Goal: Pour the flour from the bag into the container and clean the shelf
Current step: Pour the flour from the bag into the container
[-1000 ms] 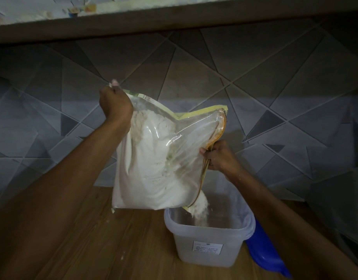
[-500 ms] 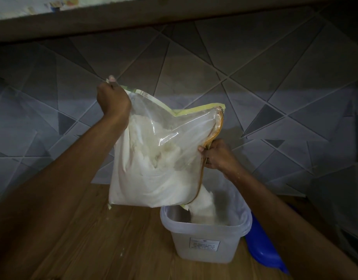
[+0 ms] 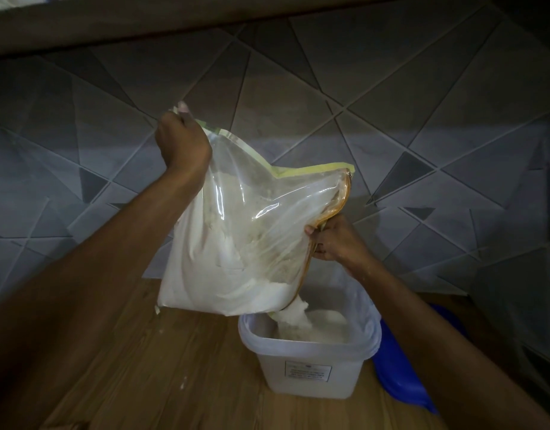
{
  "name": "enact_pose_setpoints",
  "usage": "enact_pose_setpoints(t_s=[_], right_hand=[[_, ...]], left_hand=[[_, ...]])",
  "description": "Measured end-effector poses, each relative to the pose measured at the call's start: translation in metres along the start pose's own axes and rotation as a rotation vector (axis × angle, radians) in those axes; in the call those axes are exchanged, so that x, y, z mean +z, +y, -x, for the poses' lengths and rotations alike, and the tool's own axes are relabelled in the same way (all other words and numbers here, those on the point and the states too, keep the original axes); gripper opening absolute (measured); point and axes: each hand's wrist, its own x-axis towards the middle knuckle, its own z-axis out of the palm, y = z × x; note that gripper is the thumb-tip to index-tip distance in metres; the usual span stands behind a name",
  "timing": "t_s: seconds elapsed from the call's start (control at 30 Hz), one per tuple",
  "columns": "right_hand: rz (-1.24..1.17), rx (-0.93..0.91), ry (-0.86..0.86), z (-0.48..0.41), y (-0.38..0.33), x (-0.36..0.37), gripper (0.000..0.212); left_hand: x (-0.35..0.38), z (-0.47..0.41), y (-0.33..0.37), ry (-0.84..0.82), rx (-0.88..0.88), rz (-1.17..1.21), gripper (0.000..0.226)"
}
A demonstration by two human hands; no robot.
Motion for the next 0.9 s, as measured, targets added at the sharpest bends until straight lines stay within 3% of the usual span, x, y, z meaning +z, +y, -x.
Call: enact_pose_setpoints(t_s=[0.4, 0.43, 0.57, 0.77, 0.9], right_hand=[[-0.038, 0.081, 0.01, 0.008, 0.021, -0.009, 0.007], [-0.05, 0.09, 0.011, 0.008, 0.023, -0.011, 0.014], [-0.039, 0.062, 0.017, 0.009, 0.026, -0.012, 0.005], [0.013, 0.001, 0.045, 0.005, 0.03, -0.01, 0.011], [0.02, -0.058, -0.002, 0.007, 0.033, -0.015, 0.018]], left_hand=[[0.012, 0.021, 0.01, -0.049, 0.085, -0.033, 0.044], [0.013, 0.021, 0.01, -0.054, 0.086, -0.037, 0.044], [0.016, 0.022, 0.011, -0.073, 0.072, -0.028, 0.043], [0.016, 0.027, 0.012, -0.095, 0.079, -0.051, 0.033], [0.019, 0.032, 0.013, -0.109, 0.095, -0.04, 0.042]])
